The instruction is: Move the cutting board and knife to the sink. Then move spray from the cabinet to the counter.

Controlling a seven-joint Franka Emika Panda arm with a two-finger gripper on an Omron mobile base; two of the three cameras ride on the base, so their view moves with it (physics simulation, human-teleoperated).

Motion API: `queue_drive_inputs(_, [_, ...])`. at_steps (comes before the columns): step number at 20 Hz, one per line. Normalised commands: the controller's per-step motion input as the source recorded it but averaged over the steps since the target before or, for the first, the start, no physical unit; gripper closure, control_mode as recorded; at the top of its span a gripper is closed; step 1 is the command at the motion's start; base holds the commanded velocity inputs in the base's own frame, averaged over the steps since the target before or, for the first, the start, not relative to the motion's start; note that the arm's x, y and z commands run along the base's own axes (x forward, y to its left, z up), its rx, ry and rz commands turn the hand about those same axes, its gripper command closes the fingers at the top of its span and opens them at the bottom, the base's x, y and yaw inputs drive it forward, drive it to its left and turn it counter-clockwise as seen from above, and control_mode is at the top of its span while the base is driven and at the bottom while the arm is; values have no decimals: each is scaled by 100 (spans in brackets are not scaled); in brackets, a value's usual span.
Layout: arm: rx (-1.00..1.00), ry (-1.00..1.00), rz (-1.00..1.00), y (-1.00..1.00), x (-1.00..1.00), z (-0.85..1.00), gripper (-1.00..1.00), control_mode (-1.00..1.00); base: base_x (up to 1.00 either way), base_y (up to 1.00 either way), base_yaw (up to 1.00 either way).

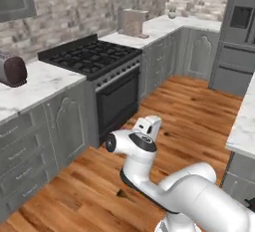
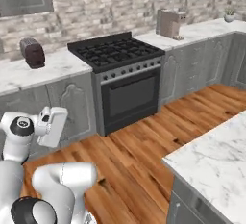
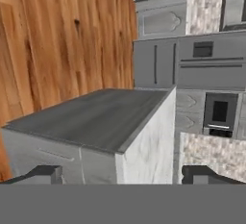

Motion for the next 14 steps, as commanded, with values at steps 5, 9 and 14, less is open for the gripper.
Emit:
queue_drive_inputs(5, [0,0,0,0,0,0,-100,100,74,51,-68])
queue_drive_inputs(9, [0,0,0,0,0,0,-100,100,89,75,-56])
queue_drive_inputs(14, [0,0,0,0,0,0,-100,100,98,48,-44])
